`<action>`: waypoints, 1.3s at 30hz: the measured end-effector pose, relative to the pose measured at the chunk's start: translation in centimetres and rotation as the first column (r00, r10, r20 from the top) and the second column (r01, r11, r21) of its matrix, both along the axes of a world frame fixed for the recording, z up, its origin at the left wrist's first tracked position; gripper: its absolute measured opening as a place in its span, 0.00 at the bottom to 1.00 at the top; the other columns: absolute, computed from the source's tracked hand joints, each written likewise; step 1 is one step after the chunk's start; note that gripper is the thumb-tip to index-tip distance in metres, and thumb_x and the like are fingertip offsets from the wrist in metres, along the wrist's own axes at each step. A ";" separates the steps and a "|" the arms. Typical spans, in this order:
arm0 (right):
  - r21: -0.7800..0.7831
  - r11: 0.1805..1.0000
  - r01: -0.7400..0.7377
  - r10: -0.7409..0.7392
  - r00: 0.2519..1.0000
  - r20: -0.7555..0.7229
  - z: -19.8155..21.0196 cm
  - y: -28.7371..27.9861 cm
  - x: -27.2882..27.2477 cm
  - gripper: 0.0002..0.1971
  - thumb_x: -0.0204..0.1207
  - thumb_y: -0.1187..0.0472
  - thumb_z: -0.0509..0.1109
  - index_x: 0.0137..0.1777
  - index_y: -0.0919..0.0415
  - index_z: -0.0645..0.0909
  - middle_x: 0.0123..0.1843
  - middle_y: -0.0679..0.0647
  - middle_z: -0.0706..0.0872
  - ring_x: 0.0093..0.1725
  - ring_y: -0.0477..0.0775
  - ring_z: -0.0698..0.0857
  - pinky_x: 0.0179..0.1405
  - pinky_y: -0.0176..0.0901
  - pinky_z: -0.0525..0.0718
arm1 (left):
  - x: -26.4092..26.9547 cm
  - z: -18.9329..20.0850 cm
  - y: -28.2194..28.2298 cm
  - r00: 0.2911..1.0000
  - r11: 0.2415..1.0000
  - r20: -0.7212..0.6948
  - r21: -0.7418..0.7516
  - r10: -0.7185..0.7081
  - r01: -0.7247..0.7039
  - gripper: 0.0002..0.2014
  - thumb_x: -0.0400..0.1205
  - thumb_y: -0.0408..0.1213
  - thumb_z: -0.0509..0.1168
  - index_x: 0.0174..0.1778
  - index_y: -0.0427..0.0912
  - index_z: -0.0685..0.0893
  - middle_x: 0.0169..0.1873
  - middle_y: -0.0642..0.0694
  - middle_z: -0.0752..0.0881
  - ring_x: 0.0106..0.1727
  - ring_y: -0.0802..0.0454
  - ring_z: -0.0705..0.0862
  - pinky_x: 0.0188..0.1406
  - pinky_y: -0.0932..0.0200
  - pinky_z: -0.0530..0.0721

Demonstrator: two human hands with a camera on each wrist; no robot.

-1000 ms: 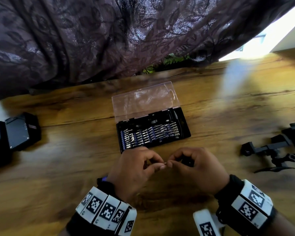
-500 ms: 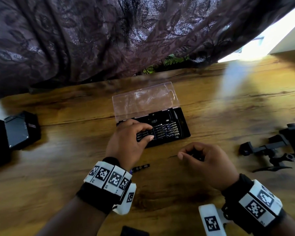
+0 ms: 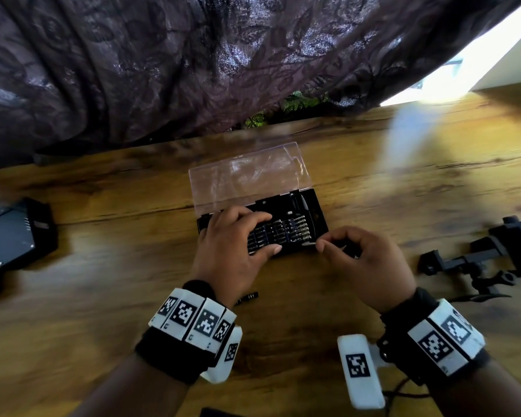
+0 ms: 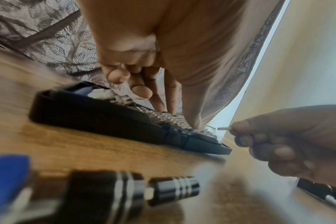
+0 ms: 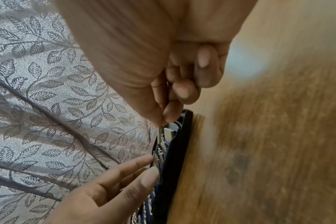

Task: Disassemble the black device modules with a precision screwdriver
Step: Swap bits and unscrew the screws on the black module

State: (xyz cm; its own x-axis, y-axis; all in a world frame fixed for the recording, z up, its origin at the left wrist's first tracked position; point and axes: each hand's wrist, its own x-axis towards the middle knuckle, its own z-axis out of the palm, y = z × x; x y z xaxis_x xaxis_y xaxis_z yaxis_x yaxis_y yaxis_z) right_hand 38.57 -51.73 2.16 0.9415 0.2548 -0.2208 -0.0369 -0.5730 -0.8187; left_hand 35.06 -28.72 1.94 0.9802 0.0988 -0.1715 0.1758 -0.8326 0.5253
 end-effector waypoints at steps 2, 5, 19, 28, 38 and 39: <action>-0.015 1.000 0.015 -0.015 1.000 0.016 0.0 0.2 0.3 0.03 0.78 0.53 0.77 0.44 0.42 0.88 0.37 0.38 0.89 0.38 0.36 0.85 0.34 0.24 0.78 | 0.4 0.0 -0.4 0.999 0.999 -0.014 0.019 -0.031 0.031 0.30 0.77 0.61 0.73 0.76 0.62 0.79 0.64 0.59 0.74 0.70 0.56 0.69 0.71 0.47 0.74; -0.037 0.999 0.036 -0.035 0.999 0.021 -0.2 0.2 0.4 0.02 0.78 0.53 0.77 0.45 0.44 0.89 0.37 0.38 0.89 0.38 0.34 0.85 0.33 0.23 0.76 | 0.9 0.0 -0.7 0.995 0.995 -0.032 0.045 -0.091 0.092 0.32 0.77 0.61 0.73 0.78 0.66 0.76 0.66 0.59 0.70 0.73 0.57 0.66 0.70 0.54 0.65; -0.018 0.999 0.045 -0.045 0.999 0.017 -0.2 -0.5 0.3 0.03 0.77 0.52 0.77 0.44 0.41 0.87 0.39 0.39 0.89 0.39 0.37 0.85 0.34 0.28 0.78 | 1.2 -0.7 -0.7 0.998 0.995 0.012 -0.084 -0.054 0.054 0.26 0.73 0.55 0.79 0.67 0.67 0.82 0.64 0.59 0.72 0.73 0.56 0.68 0.74 0.41 0.75; -0.091 0.996 0.000 0.009 0.995 0.104 -0.4 1.8 1.2 0.01 0.77 0.52 0.79 0.46 0.46 0.91 0.42 0.41 0.88 0.40 0.41 0.83 0.37 0.33 0.79 | 1.2 -0.8 -0.6 0.998 0.995 0.001 -0.075 -0.060 0.060 0.26 0.74 0.57 0.78 0.68 0.66 0.81 0.63 0.59 0.72 0.72 0.57 0.69 0.73 0.44 0.75; -0.147 0.985 -0.093 0.119 0.976 0.182 -0.5 2.5 2.3 0.03 0.77 0.53 0.79 0.48 0.49 0.92 0.45 0.40 0.84 0.42 0.40 0.82 0.40 0.35 0.81 | 1.4 -0.5 -0.7 0.998 0.995 -0.021 -0.075 -0.062 0.061 0.27 0.74 0.56 0.78 0.69 0.66 0.82 0.64 0.58 0.73 0.72 0.56 0.68 0.74 0.45 0.73; -0.150 0.982 -0.116 0.145 0.969 0.200 -0.4 2.4 2.4 0.03 0.77 0.54 0.79 0.49 0.49 0.92 0.45 0.39 0.83 0.41 0.40 0.82 0.40 0.35 0.82 | 1.4 -0.5 -0.7 0.998 0.995 -0.020 -0.076 -0.062 0.060 0.27 0.74 0.56 0.78 0.69 0.66 0.82 0.64 0.58 0.73 0.72 0.56 0.68 0.74 0.45 0.73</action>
State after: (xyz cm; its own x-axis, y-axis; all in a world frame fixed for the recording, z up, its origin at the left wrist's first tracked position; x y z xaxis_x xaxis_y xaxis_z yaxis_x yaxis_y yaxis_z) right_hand 40.98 -49.31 1.73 0.9310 0.3594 -0.0634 0.2091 -0.6677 -0.7145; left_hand 36.43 -29.38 1.39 0.9798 0.0246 -0.1985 0.1383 -0.8002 0.5836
